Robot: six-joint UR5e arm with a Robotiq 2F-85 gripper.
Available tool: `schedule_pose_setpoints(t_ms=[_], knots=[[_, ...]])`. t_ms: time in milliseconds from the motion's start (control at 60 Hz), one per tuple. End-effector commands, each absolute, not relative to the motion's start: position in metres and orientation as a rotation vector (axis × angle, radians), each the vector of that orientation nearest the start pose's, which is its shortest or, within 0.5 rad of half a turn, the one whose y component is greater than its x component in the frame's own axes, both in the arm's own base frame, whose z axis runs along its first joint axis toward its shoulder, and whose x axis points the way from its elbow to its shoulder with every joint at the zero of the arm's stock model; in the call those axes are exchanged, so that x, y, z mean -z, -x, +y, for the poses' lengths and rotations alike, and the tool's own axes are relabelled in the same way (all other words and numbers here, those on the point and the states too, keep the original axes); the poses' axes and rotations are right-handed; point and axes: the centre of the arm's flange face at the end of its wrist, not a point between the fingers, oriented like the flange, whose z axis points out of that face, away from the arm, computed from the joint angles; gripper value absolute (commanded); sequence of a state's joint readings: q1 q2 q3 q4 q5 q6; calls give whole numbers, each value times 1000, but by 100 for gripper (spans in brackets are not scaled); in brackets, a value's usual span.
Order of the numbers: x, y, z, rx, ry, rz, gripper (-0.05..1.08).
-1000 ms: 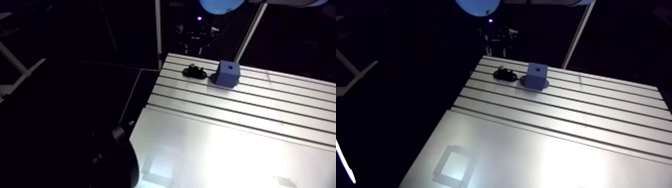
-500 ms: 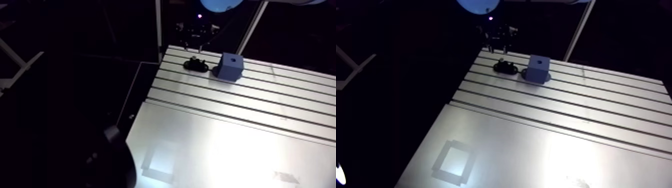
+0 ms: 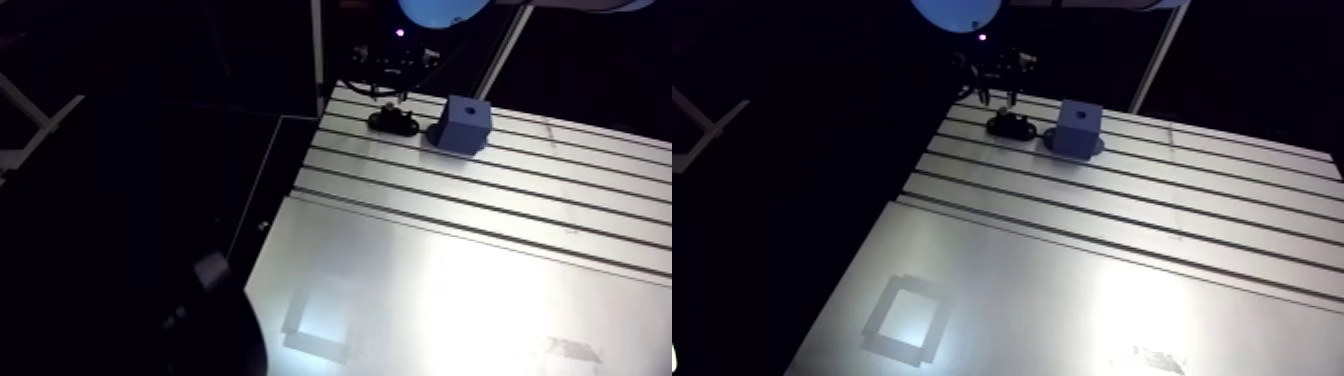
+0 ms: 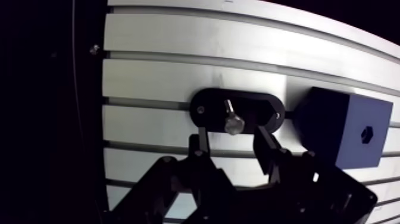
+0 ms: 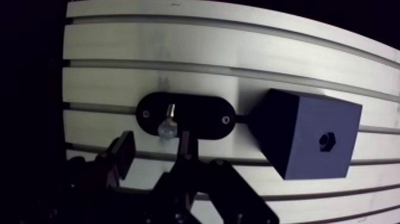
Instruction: Pick up the M10 bolt and insert it into the hex recess until seated.
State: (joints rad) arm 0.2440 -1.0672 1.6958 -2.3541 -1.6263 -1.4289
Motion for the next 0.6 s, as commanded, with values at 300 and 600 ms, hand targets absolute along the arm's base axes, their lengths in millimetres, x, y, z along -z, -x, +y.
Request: schedule_pose_setpoints(t_ms=[300, 600], knots=[[-205, 590, -278, -59, 161, 3287, 51], [-201, 592, -278, -58, 163, 3296, 53]])
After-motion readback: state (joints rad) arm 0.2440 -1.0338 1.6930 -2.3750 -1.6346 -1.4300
